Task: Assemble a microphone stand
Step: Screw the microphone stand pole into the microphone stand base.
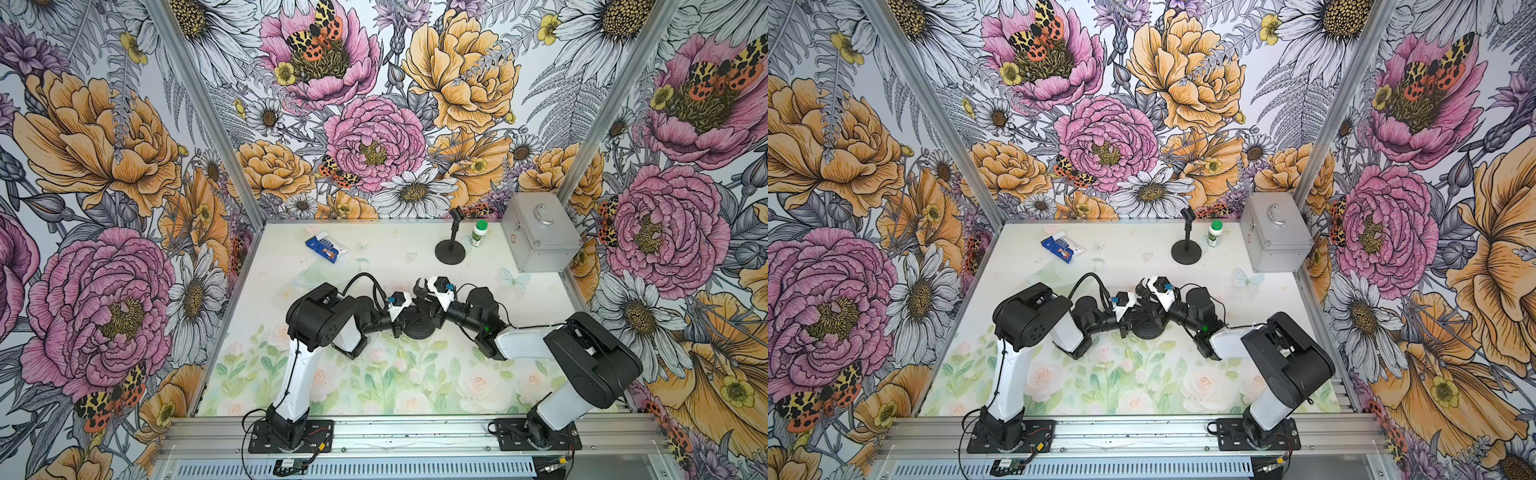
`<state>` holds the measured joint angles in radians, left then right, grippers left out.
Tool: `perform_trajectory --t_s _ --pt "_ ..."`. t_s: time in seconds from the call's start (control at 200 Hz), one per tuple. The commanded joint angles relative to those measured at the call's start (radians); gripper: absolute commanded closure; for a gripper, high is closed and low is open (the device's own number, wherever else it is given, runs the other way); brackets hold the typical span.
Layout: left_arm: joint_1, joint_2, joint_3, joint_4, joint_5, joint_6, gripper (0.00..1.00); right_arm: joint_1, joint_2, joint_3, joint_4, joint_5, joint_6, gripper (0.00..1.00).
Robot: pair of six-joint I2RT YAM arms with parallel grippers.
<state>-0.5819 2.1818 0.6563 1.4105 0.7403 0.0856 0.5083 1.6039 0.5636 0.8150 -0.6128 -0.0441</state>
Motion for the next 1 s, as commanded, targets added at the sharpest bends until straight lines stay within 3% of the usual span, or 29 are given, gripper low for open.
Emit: perform_trajectory --t_s 0.0,0.08,0.185,0.36,0.39,0.45,0.525,0.59,0.665,0.751,0.821,0.921,0.996 --pt "-0.007 0.015 -0.009 0.002 0.003 0.011 0.81 -0.029 0.015 0.142 -0.456 -0.478 -0.186 0.65" --pt "-0.007 0.015 -0.008 0.002 0.002 0.011 0.81 -0.036 0.03 0.191 -0.598 -0.505 -0.276 0.65" --pt "-0.007 0.015 -0.007 0.001 0.002 0.01 0.81 -0.051 0.039 0.211 -0.615 -0.475 -0.297 0.67" --pt "-0.008 0.015 -0.009 0.002 -0.001 0.01 0.8 -0.053 0.026 0.209 -0.581 -0.237 -0.277 0.95" --pt "-0.007 0.014 -0.009 0.002 -0.001 0.009 0.8 -0.051 0.019 0.19 -0.53 -0.172 -0.241 1.0" --pt "-0.007 0.015 -0.007 0.002 -0.003 0.009 0.79 -0.037 0.002 0.109 -0.342 -0.003 -0.13 1.0" --pt "-0.007 0.014 -0.007 0.001 -0.003 0.007 0.77 0.009 -0.015 -0.021 -0.078 0.358 0.04 1.0" --pt "-0.007 0.015 -0.007 0.001 -0.007 0.008 0.76 0.071 -0.018 -0.094 0.016 0.693 0.178 1.0" --pt "-0.007 0.015 -0.007 0.001 -0.009 0.009 0.76 0.136 -0.009 -0.123 0.038 0.832 0.244 1.0" --pt "-0.008 0.014 -0.009 0.001 -0.009 0.008 0.76 0.191 0.008 -0.109 0.034 0.807 0.207 1.0" --pt "-0.007 0.015 -0.008 0.001 -0.008 0.008 0.76 0.198 0.009 -0.085 0.017 0.693 0.157 1.0" --pt "-0.009 0.015 -0.009 0.001 -0.007 0.01 0.77 0.177 -0.006 -0.071 0.01 0.461 0.03 0.7" --pt "-0.009 0.015 -0.009 0.001 -0.007 0.01 0.78 0.121 -0.017 -0.045 -0.067 0.233 -0.06 0.58"
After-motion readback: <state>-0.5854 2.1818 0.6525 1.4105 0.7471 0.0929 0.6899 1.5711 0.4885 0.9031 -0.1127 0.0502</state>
